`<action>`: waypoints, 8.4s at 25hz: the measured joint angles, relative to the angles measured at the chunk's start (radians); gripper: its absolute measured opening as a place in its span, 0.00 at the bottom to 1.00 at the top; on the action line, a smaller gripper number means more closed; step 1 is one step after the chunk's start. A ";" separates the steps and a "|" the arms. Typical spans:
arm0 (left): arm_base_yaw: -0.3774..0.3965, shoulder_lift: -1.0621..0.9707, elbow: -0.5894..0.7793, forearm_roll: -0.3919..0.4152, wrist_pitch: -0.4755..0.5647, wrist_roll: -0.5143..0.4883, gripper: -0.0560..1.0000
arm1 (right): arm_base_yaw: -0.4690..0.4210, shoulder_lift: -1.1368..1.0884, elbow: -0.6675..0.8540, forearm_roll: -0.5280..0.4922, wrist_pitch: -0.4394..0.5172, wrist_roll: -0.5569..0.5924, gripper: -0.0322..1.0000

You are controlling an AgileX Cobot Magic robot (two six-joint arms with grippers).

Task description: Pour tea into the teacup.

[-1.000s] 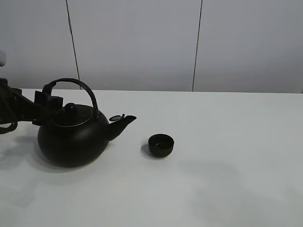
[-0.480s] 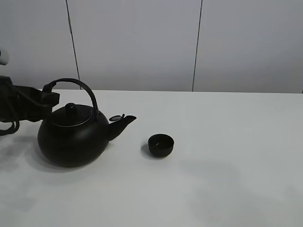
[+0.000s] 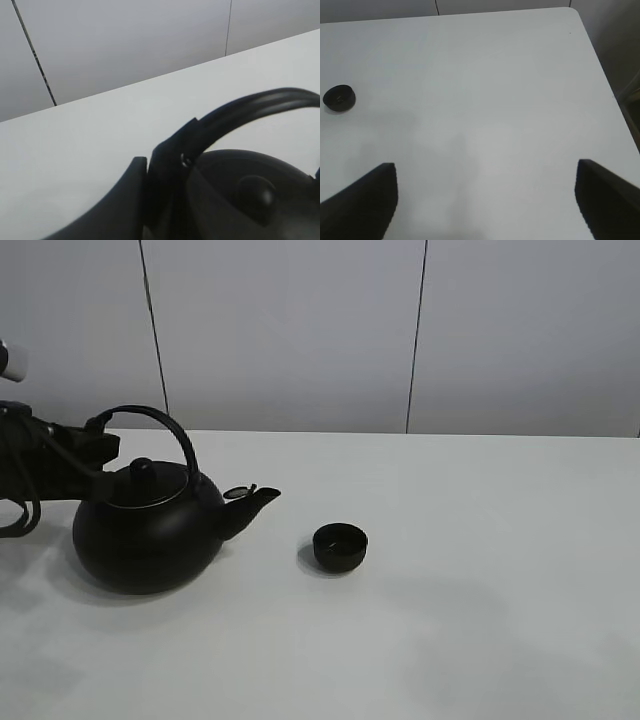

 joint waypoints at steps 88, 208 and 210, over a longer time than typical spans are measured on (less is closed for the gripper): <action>-0.138 -0.069 -0.323 0.113 0.413 0.006 0.17 | 0.000 0.000 0.000 0.000 0.000 -0.001 0.67; 0.003 0.014 -0.085 0.003 0.077 -0.143 0.16 | 0.000 0.000 0.000 0.000 0.000 -0.001 0.67; 0.003 0.014 -0.085 0.014 0.072 -0.143 0.18 | 0.000 0.000 0.000 0.000 0.000 -0.001 0.67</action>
